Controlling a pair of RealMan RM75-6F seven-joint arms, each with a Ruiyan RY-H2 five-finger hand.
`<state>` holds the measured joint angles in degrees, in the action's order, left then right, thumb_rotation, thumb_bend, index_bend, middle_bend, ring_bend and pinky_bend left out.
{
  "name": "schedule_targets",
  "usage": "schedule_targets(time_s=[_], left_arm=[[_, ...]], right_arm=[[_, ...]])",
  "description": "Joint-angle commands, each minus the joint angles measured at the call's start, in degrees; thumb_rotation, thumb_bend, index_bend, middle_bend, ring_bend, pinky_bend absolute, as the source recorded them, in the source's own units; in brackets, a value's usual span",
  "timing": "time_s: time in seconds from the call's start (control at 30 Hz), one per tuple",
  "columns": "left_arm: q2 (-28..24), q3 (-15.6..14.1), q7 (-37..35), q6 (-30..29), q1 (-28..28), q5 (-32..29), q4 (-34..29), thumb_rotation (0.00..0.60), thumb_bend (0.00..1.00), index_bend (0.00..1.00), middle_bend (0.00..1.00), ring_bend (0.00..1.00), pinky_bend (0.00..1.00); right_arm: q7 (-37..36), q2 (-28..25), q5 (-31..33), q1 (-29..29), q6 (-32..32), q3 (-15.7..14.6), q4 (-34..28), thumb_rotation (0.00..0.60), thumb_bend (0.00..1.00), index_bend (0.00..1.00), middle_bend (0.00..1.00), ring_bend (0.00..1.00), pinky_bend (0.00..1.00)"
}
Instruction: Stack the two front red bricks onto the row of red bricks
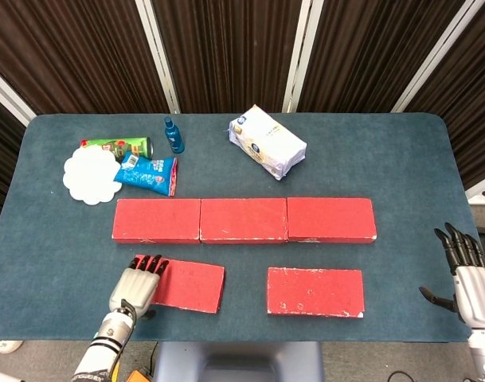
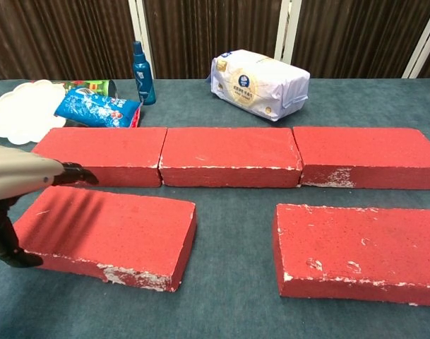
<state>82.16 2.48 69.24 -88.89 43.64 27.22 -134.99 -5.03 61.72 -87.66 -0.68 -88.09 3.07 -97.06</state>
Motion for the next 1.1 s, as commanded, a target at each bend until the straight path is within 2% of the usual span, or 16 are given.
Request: schedule_targets(time_s=[0.03, 0.4, 0.77, 1.1], left_arm=[[2.35, 0.57, 1.16, -1.65, 1.32, -1.29, 0.0, 0.6, 0.19, 0.0, 0.0, 0.0, 0.11], [7.37, 2.86, 2.98, -4.6, 4.66, -4.81, 0.0, 0.6, 0.19, 0.0, 0.0, 0.0, 0.1], [8.09, 6.71, 2.36, -2.91, 7.97, -9.96, 2.53, 0.6, 0.18, 0.0, 0.0, 0.0, 0.1], [7.42, 6.97, 0.81, -0.76, 9.53, -12.04, 4.65, 0.6, 0.18, 0.0, 0.0, 0.0, 0.1]], right_arm=[[0.08, 0.02, 0.11, -0.01, 0.06, 0.01, -0.04, 0.6, 0.0, 0.04, 0.03, 0.03, 0.0], [0.17, -0.21, 0.65, -0.02, 0.51, -0.02, -0.32, 0.6, 0.0, 0.04, 0.03, 0.03, 0.0], [1.05, -0.18, 1.09, -0.33, 1.47, -0.14, -0.64, 0.6, 0.0, 0.05, 0.03, 0.03, 0.0], [1.45, -0.12, 1.41, -0.37, 1.69, -0.14, -0.77, 0.6, 0.0, 0.05, 0.03, 0.03, 0.0]])
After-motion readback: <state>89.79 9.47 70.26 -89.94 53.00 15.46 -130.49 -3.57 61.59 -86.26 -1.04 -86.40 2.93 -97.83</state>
